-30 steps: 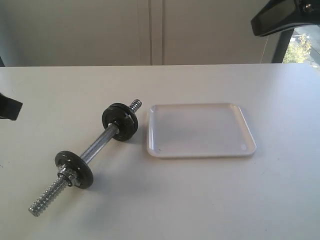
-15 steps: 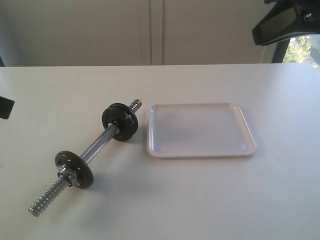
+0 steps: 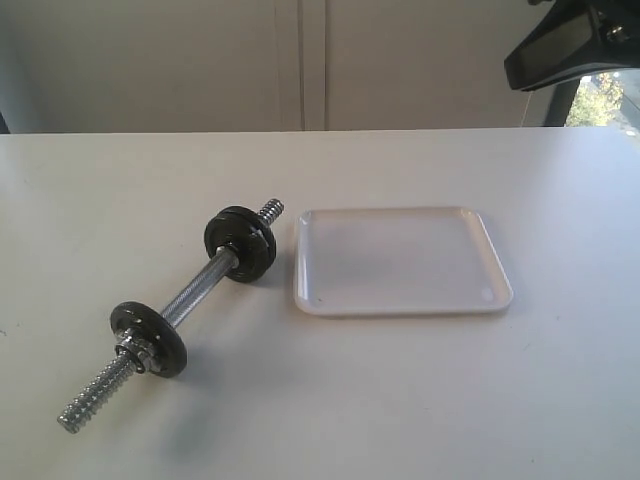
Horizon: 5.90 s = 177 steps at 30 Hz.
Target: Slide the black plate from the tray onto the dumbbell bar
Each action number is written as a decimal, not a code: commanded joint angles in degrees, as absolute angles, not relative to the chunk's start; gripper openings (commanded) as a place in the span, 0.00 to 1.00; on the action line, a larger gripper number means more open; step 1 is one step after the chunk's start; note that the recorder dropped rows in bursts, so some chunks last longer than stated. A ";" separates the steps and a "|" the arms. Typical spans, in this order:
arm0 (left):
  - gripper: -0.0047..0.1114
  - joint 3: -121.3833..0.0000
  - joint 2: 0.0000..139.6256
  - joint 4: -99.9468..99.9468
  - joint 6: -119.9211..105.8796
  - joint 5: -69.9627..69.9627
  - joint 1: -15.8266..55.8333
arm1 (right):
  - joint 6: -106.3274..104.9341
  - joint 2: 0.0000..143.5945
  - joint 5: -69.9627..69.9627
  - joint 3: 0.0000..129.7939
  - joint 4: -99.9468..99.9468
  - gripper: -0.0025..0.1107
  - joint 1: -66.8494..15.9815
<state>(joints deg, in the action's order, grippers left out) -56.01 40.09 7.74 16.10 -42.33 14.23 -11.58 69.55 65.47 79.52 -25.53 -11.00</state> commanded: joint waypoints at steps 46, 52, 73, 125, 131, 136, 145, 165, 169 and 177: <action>0.04 -21.55 0.00 3.81 13.05 -32.15 -1.56 | -11.73 69.15 64.95 79.28 -25.45 0.02 -10.81; 0.04 -10.77 0.00 2.99 4.25 -14.33 -1.56 | -11.73 69.15 64.95 79.28 -25.45 0.02 -10.81; 0.04 0.00 0.00 -2.60 -7.87 -12.83 -1.56 | -11.73 69.15 64.94 79.28 -25.45 0.02 -10.81; 0.04 0.00 0.00 -2.97 -2.56 -11.59 -1.56 | -11.73 18.50 60.50 77.98 -27.12 0.02 -10.84; 0.04 0.00 0.00 -2.97 -2.56 -11.59 -1.56 | -11.73 17.75 60.50 67.15 -27.12 0.02 -9.98; 0.04 0.00 0.00 -2.97 -2.56 -11.59 -1.56 | -10.48 15.44 54.10 57.56 -24.85 0.02 -6.87; 0.04 0.00 0.00 -2.97 -2.56 -11.59 -1.56 | -3.00 9.01 24.23 33.59 -16.08 0.02 -5.62; 0.04 0.00 0.00 -2.97 -2.56 -11.59 -1.56 | 1.08 0.00 18.01 0.00 1.26 0.02 -5.62; 0.04 0.00 0.00 -2.97 -2.56 -11.59 -1.56 | 3.48 0.00 18.70 0.00 0.46 0.02 -5.62; 0.04 0.00 0.00 -2.97 -2.56 -11.59 -1.56 | 3.86 0.00 18.70 0.00 0.46 0.02 -12.63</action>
<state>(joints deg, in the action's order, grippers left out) -0.20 0.30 -2.27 -3.09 -11.69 -1.40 3.42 0.31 19.58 0.28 0.52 -10.03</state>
